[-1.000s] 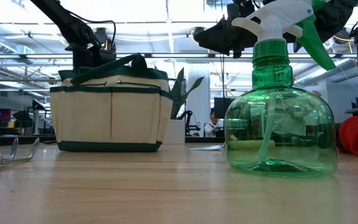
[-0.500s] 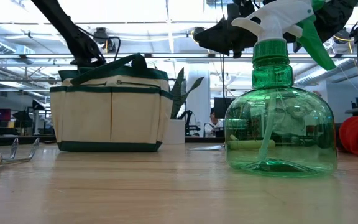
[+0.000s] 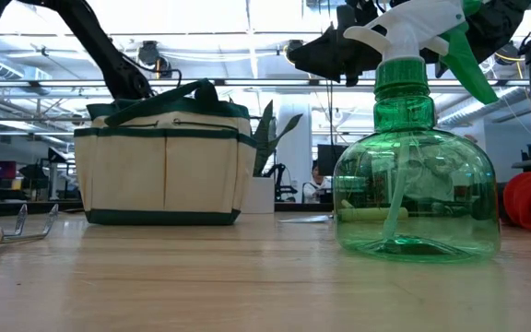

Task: Pick & Place Garden tools in Gardening bag
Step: Put the top left brown trowel into the white gardening bag

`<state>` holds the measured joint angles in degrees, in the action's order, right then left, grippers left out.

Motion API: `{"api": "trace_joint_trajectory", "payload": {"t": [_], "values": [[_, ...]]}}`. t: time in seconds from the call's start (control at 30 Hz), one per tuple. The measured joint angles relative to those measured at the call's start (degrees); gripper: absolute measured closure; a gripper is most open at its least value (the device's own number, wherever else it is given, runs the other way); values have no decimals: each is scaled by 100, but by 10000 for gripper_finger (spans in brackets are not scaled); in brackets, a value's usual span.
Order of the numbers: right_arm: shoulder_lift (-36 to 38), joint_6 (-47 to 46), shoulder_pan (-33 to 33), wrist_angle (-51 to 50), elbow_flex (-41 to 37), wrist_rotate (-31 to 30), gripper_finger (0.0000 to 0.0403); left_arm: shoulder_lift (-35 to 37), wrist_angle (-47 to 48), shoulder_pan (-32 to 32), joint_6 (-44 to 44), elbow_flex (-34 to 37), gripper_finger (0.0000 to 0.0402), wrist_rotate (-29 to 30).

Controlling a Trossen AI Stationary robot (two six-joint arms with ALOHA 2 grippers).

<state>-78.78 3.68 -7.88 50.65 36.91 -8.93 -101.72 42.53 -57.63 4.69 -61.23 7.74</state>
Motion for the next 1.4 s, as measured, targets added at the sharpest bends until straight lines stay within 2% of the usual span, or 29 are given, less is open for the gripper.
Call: {"api": "trace_joint_trajectory", "payload": {"t": [0.6,0.87,1.13,1.23,1.4], "values": [[2,-2,0,0,-1,0,211,-47,-93,-37,256,0,273,-51],[1,-2,0,0,-2,0,211,-47,-230,-182,280,0,273,-479],[1,-2,0,0,-2,1,211,-47,-230,-194,429,0,274,-488],[1,-2,-1,0,-2,1,211,-47,-232,-194,450,0,289,-486],[0,-2,-1,0,-1,0,211,-45,-231,-198,461,0,337,-489]]}}
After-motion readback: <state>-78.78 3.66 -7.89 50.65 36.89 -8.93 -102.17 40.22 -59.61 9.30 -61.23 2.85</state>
